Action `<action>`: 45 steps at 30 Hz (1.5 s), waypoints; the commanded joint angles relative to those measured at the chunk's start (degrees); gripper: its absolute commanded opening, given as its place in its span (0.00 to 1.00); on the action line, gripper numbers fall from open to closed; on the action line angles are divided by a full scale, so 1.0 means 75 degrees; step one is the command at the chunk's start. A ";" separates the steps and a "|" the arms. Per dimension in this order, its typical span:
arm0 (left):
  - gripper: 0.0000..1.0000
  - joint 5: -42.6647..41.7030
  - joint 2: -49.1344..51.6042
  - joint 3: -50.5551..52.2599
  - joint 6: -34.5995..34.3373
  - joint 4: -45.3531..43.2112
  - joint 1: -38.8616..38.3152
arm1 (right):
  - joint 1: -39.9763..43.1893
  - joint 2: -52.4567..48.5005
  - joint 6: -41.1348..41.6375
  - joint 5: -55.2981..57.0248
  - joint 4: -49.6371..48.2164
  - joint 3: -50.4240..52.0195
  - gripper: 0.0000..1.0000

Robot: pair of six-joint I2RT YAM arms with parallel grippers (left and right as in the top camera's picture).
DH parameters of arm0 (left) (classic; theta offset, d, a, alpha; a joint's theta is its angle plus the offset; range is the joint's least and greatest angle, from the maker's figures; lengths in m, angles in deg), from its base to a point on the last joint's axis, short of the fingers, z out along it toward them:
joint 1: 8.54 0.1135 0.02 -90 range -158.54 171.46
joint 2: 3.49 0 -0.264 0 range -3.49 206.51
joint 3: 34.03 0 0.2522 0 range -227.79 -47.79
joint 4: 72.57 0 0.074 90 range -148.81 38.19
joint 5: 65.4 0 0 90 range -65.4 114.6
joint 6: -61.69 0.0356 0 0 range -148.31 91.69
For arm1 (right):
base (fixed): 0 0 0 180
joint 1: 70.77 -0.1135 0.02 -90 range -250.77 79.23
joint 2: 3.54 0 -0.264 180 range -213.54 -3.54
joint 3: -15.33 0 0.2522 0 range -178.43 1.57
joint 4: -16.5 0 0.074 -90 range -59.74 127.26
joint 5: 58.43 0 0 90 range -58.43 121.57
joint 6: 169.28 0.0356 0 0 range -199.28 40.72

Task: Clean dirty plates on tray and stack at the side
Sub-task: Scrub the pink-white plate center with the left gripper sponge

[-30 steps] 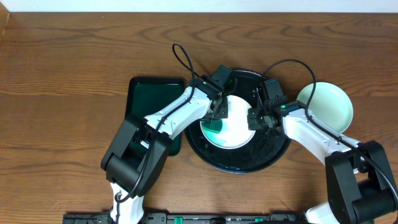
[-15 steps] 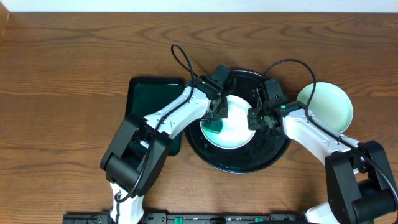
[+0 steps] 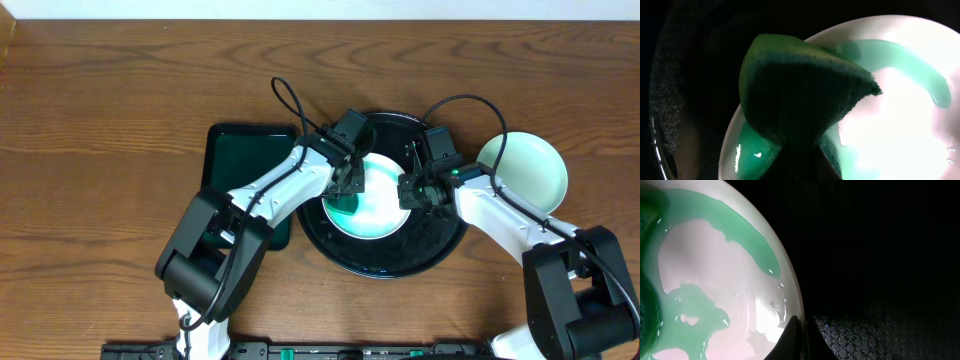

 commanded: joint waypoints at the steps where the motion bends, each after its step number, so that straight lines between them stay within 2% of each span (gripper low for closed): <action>1: 0.07 -0.1119 0.0420 0.0516 -0.0061 0.0356 -0.0076 | -0.0099 -0.0050 -0.0178 -0.0385 -0.0076 0.0026 0.01; 8: 0.07 -0.2728 0.0230 0.0478 0.0026 0.0117 -0.0067 | -0.0099 -0.0047 -0.0178 -0.0385 -0.0073 0.0026 0.01; 14: 0.07 -0.2865 -0.0799 0.0385 0.0227 0.0006 -0.0020 | -0.0099 -0.0047 -0.0175 -0.0385 -0.0076 0.0026 0.01; 16: 0.07 -0.2576 -0.1244 0.0379 0.0227 0.0003 0.0035 | -0.0099 -0.0050 -0.0175 -0.0385 -0.0079 0.0026 0.01; 24: 0.07 0.0090 -0.2579 0.0379 0.0221 0.0076 0.0044 | -0.0099 -0.0050 -0.0175 -0.0388 -0.0079 0.0026 0.01; 31: 0.07 0.0338 -0.2113 0.0408 0.0099 0.0134 0.0041 | -0.0099 -0.0047 -0.0172 -0.0385 -0.0079 0.0026 0.01; 45: 0.07 0.0254 0.0070 0.0411 -0.0032 0.0152 0.0041 | -0.0099 -0.0050 -0.0175 -0.0385 -0.0079 0.0026 0.01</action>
